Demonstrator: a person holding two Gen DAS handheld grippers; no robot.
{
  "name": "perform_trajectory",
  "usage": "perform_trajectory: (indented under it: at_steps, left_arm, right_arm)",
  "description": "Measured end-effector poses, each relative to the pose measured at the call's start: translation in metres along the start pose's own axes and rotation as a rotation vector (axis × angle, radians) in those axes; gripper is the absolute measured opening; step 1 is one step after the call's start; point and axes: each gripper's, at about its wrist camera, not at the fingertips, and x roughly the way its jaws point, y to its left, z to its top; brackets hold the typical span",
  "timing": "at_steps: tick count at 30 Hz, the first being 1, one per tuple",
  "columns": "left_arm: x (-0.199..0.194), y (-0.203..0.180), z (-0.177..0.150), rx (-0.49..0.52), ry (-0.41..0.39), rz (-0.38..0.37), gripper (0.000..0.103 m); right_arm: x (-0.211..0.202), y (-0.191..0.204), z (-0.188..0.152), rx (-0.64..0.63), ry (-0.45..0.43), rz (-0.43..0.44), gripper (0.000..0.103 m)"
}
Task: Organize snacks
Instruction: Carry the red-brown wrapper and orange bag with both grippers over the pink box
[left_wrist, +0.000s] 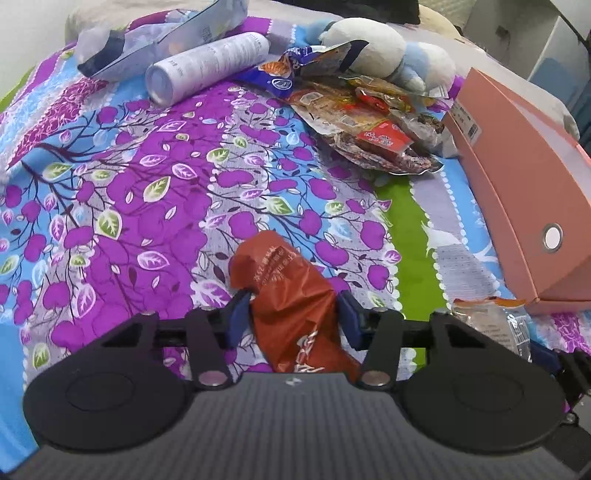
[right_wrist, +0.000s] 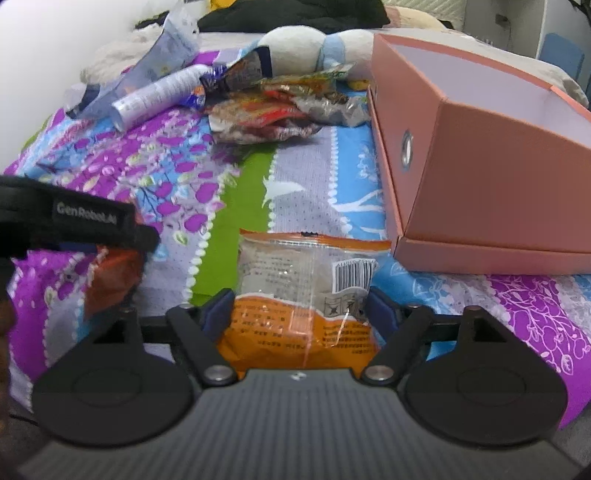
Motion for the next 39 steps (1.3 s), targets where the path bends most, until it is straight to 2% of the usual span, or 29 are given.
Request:
perform_trajectory:
  at_steps: [4, 6, 11, 28, 39]
  left_arm:
    - [-0.002, 0.000, 0.001, 0.016, -0.002, -0.010, 0.056]
    - [-0.005, 0.001, 0.002, 0.012, -0.002, -0.022, 0.056]
    - [-0.018, -0.003, 0.005, 0.022, -0.019, -0.056, 0.056]
    - [-0.092, -0.012, 0.029, 0.051, -0.135, -0.145, 0.056]
    - [-0.128, -0.025, 0.035, 0.080, -0.187, -0.194, 0.056]
  right_arm:
    - [0.003, -0.001, 0.001, -0.001, -0.001, 0.012, 0.082]
    - [0.001, -0.001, 0.003, -0.006, -0.006, 0.023, 0.075]
    - [-0.011, -0.002, 0.009, -0.002, -0.020, 0.038, 0.069]
    - [-0.078, -0.003, 0.053, 0.007, -0.174, 0.076, 0.069]
    - [-0.107, -0.008, 0.061, 0.008, -0.243, 0.070, 0.069]
